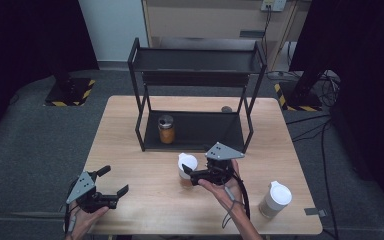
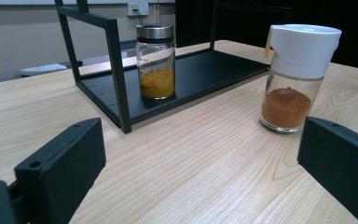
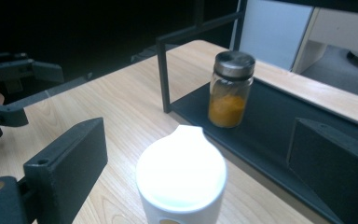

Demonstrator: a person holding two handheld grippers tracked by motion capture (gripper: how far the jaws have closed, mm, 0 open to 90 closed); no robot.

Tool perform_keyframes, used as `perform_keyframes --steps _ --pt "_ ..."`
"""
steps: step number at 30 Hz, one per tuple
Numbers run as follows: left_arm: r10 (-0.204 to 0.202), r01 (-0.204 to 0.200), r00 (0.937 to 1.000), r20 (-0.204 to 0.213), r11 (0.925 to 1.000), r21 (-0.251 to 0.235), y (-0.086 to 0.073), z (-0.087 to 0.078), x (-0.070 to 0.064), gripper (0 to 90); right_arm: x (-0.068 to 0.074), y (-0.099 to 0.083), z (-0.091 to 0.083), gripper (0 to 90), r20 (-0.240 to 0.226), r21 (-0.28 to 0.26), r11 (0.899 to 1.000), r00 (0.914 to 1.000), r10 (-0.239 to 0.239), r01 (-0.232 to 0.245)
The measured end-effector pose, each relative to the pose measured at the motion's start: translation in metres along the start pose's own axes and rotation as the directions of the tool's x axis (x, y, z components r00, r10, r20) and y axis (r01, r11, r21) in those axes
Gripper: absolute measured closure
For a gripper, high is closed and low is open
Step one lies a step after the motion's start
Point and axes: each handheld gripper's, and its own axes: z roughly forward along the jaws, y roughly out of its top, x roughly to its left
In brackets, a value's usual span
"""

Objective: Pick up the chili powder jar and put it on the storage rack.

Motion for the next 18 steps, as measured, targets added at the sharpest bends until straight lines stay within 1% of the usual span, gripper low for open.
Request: perform_keyframes --steps 2,3,5,7,8,9,11,14,15,18 --pt "-0.001 0.001 1.0 0.001 1.0 0.0 0.0 0.0 0.0 0.0 0.002 -0.002 0.008 5.2 0.0 0.016 1.0 1.0 -0.002 0.002" --pt "-0.001 0.001 1.0 0.001 1.0 0.0 0.0 0.0 0.0 0.0 0.002 -0.002 0.008 5.2 0.0 0.016 1.0 1.0 -0.002 0.002" --pt "-0.001 0.001 1.0 0.001 1.0 -0.001 0.0 0.0 0.0 0.0 0.003 -0.004 0.013 5.6 -0.003 0.027 1.0 1.0 0.004 -0.004" --pt "-0.003 0.003 1.0 0.002 1.0 -0.002 0.0 0.0 0.0 0.0 0.003 -0.006 0.017 6.0 -0.014 0.035 0.999 0.9999 0.009 -0.008" --pt "-0.003 0.003 1.0 0.004 1.0 -0.001 0.0 0.0 0.001 0.0 0.006 -0.008 0.02 6.9 -0.004 0.04 0.999 1.0 0.0 0.0" --pt "-0.003 0.003 1.0 0.004 1.0 -0.001 0.0 0.0 0.001 0.0 0.006 -0.008 0.02 6.9 -0.004 0.04 0.999 1.0 0.0 0.0" --pt "-0.002 0.002 1.0 0.005 1.0 0.001 0.0 0.0 0.001 0.0 0.007 -0.012 0.024 7.5 0.002 0.041 0.999 0.9999 0.011 -0.012" --pt "-0.003 0.003 1.0 0.006 1.0 0.0 0.0 0.001 0.001 0.0 0.007 -0.015 0.028 9.1 0.01 0.05 0.999 0.9999 0.012 -0.012" --pt "-0.005 0.005 1.0 0.006 1.0 -0.001 -0.001 0.001 0.001 0.0 0.008 -0.017 0.031 10.7 0.017 0.053 0.999 0.9998 0.005 -0.006" --pt "-0.005 0.005 1.0 0.006 1.0 -0.002 -0.001 0.0 0.001 0.0 0.008 -0.02 0.033 11.8 0.021 0.056 0.998 0.9997 0.011 -0.012"
